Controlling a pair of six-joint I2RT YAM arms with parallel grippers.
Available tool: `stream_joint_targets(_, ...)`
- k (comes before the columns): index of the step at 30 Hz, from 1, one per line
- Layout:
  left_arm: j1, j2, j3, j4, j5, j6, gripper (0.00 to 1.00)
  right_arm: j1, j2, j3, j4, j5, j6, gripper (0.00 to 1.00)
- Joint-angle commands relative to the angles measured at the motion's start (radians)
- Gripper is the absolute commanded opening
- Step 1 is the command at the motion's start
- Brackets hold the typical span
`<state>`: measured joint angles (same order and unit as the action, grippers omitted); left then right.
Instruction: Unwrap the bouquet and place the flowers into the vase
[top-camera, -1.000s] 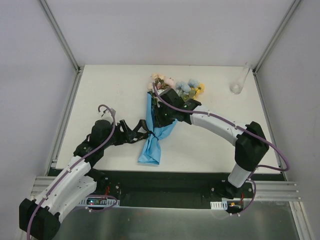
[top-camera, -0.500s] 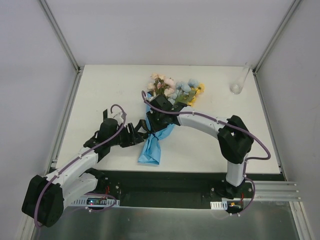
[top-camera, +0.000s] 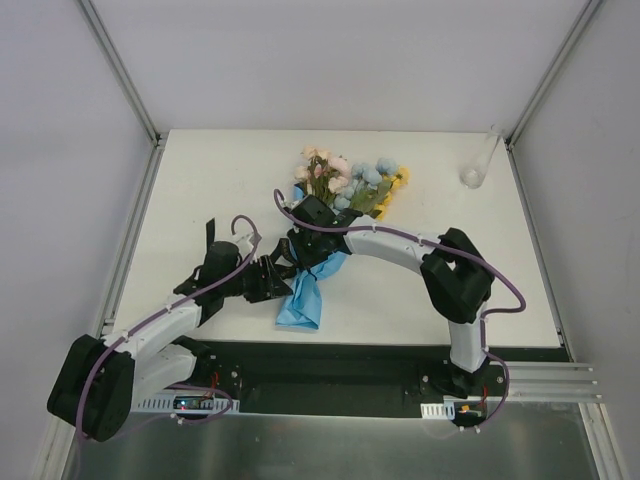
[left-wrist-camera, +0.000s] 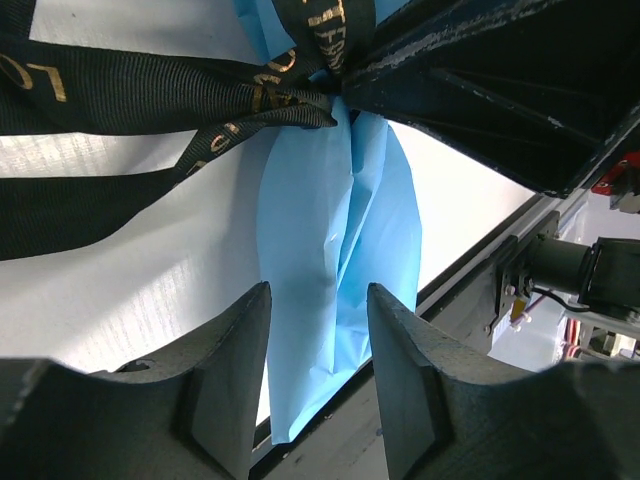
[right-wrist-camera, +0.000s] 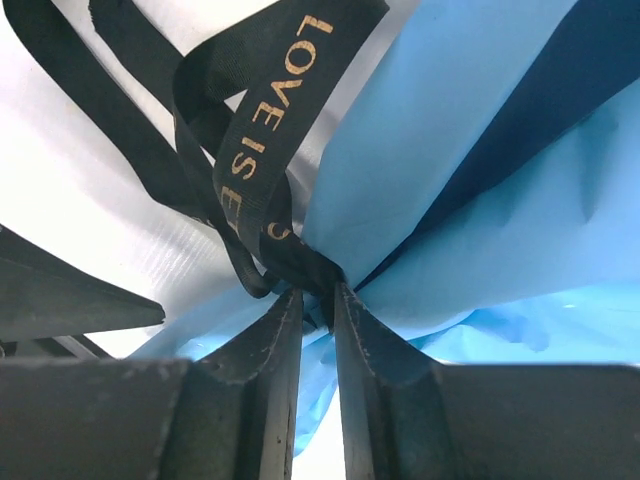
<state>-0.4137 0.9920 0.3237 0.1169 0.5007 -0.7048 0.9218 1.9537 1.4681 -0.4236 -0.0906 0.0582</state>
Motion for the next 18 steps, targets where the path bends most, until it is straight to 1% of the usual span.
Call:
stream_joint_targets(1, -0.013, 0.017, -0.008, 0.064, 0.048, -0.01, 0.42, 0.003, -0.021, 0.037, -0.014, 0.057, -0.026, 0.23)
stream_joint_targets(7, -0.017, 0.049, -0.008, 0.072, 0.059, -0.001, 0.41, 0.011, -0.042, 0.026, -0.043, 0.137, -0.049, 0.26)
stream_joint_targets(12, -0.019, 0.073, -0.026, 0.101, 0.067, -0.005, 0.33, 0.009, -0.058, 0.02, -0.046, 0.161, -0.052, 0.28)
stream_joint_targets(16, -0.019, 0.071, -0.037, 0.107, 0.067, -0.009, 0.29, 0.011, -0.111, 0.002, -0.023, 0.146, -0.054, 0.3)
stream_joint_targets(18, -0.019, 0.068, -0.04, 0.113, 0.064, -0.009, 0.28, 0.008, -0.127, -0.006, -0.017, 0.166, -0.052, 0.31)
